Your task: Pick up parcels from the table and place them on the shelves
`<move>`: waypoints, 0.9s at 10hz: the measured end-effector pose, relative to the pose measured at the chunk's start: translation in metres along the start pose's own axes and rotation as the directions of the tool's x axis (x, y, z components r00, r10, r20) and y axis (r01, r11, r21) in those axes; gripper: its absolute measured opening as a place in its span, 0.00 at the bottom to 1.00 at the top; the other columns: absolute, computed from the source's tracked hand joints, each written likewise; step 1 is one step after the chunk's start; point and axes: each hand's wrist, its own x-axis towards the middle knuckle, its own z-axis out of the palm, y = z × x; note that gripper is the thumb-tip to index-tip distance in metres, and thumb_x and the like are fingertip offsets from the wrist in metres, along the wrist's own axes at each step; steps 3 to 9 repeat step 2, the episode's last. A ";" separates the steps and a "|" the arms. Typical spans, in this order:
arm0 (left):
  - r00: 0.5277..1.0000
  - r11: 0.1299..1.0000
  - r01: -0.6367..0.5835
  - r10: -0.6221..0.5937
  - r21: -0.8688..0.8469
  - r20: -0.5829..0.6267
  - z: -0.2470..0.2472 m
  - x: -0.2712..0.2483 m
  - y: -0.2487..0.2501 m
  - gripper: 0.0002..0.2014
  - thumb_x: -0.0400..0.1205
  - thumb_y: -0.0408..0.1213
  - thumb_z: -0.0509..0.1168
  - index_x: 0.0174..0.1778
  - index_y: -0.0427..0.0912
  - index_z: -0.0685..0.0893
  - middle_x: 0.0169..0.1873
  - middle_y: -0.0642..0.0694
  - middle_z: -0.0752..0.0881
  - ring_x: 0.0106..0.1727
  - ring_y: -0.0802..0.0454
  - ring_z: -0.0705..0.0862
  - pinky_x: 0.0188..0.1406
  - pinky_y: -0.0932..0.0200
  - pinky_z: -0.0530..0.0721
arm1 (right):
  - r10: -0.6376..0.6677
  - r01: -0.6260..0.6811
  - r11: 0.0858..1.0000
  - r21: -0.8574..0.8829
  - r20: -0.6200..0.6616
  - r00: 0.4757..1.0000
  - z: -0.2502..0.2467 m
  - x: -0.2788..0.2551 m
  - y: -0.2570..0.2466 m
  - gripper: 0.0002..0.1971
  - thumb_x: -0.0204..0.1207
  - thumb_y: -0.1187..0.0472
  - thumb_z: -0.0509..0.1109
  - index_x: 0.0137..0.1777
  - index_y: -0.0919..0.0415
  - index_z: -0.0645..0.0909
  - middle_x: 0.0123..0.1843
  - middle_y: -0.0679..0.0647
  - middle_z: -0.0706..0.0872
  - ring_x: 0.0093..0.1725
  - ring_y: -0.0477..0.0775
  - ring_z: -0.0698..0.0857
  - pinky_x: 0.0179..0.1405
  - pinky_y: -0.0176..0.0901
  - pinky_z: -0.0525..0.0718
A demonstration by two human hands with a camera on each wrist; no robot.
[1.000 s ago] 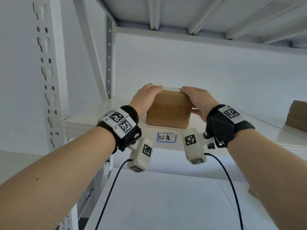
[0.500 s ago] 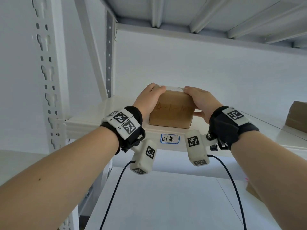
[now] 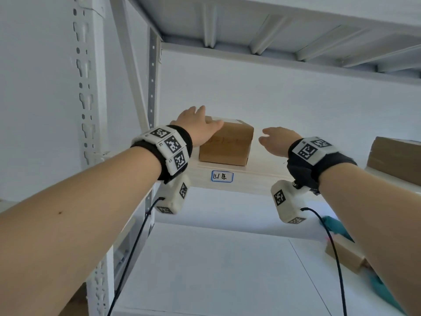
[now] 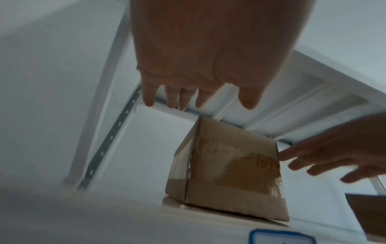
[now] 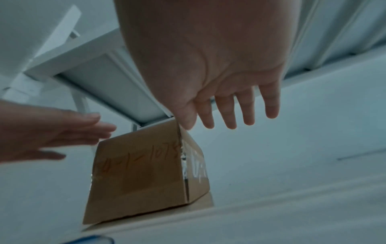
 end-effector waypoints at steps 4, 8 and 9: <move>0.985 0.954 -0.070 0.019 0.292 0.173 0.002 -0.023 0.048 0.40 0.82 0.65 0.47 0.87 0.48 0.50 0.87 0.43 0.50 0.87 0.42 0.50 0.83 0.43 0.52 | -0.095 0.122 0.964 -0.237 0.122 0.988 -0.014 -0.018 0.008 0.28 0.87 0.51 0.48 0.84 0.62 0.58 0.85 0.58 0.62 0.84 0.60 0.61 0.79 0.48 0.60; 0.985 0.954 -0.070 0.019 0.292 0.173 0.002 -0.023 0.048 0.40 0.82 0.65 0.47 0.87 0.48 0.50 0.87 0.43 0.50 0.87 0.42 0.50 0.83 0.43 0.52 | -0.095 0.122 0.964 -0.237 0.122 0.988 -0.014 -0.018 0.008 0.28 0.87 0.51 0.48 0.84 0.62 0.58 0.85 0.58 0.62 0.84 0.60 0.61 0.79 0.48 0.60; 0.985 0.954 -0.070 0.019 0.292 0.173 0.002 -0.023 0.048 0.40 0.82 0.65 0.47 0.87 0.48 0.50 0.87 0.43 0.50 0.87 0.42 0.50 0.83 0.43 0.52 | -0.095 0.122 0.964 -0.237 0.122 0.988 -0.014 -0.018 0.008 0.28 0.87 0.51 0.48 0.84 0.62 0.58 0.85 0.58 0.62 0.84 0.60 0.61 0.79 0.48 0.60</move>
